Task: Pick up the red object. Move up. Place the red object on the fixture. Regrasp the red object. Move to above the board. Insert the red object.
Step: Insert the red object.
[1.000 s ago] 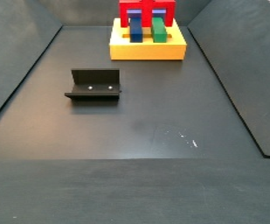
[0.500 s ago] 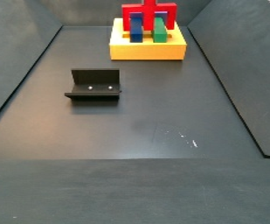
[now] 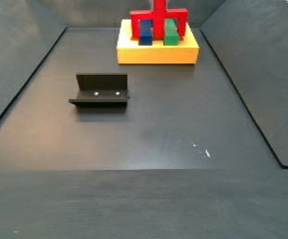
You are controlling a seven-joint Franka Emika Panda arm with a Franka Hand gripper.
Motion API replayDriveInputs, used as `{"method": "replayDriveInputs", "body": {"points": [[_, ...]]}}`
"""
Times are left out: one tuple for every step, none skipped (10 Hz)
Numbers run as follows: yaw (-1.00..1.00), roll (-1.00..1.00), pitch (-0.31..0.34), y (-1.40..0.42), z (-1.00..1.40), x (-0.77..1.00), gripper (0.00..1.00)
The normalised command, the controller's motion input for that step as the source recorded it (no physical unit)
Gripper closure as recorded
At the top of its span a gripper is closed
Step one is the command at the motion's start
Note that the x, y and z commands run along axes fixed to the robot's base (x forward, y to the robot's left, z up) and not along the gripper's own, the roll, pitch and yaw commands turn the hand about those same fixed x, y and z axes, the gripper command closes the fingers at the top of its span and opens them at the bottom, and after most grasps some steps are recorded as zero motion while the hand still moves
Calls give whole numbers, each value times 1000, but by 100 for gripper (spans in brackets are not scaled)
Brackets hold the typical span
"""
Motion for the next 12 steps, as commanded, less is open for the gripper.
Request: {"method": "replayDriveInputs", "body": {"points": [[0,0,-44,-17,-189,220,100],[0,0,-24,0,-263,111,100],[-14,0,-20,0,-263,43,100],[-60,0,-20,0,-291,0,100],[-129,0,-56,0,-274,60,100],[-243,0,0,0,-211,163,100],[-309,0,0,0,-189,134,100],[-174,0,0,0,-240,0,100],[-54,-1,-66,0,-377,0,100],[0,-33,-154,0,-489,0,100],[0,-9,-147,0,-477,0,100],[0,0,-119,0,-426,0,100]]}}
